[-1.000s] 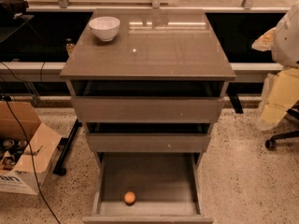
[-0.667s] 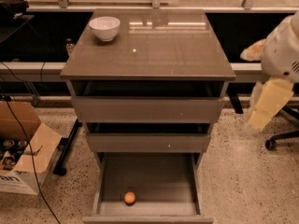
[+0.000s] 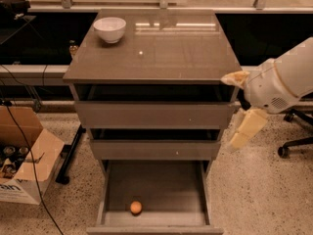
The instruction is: Pick orange from bottom drawer and place on counter
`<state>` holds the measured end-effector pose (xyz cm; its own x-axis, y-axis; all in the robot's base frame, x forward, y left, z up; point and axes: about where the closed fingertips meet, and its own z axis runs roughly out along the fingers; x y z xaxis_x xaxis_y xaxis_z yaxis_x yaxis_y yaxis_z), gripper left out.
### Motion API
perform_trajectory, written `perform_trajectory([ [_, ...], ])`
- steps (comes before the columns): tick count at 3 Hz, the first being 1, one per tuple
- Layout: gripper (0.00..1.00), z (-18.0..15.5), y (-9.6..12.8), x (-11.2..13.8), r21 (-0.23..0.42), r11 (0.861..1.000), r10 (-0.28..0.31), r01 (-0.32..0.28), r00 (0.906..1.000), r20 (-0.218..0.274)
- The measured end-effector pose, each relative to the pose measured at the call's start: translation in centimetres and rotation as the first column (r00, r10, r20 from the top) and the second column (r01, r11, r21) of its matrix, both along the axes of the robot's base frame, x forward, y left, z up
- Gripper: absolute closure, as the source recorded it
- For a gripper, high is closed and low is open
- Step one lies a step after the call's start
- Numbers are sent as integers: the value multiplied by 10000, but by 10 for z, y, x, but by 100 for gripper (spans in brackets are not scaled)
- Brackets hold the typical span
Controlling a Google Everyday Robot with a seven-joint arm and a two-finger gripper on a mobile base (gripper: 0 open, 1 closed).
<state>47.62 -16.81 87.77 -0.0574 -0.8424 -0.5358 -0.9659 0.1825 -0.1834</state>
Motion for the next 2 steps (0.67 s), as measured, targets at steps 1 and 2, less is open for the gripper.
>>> perform_trajectory([
  [1,0,-52,25,8,1624,9840,776,-737,9968,-179],
  [2,0,-100,42,9,2708,9563,1348,-1102,9881,-742],
])
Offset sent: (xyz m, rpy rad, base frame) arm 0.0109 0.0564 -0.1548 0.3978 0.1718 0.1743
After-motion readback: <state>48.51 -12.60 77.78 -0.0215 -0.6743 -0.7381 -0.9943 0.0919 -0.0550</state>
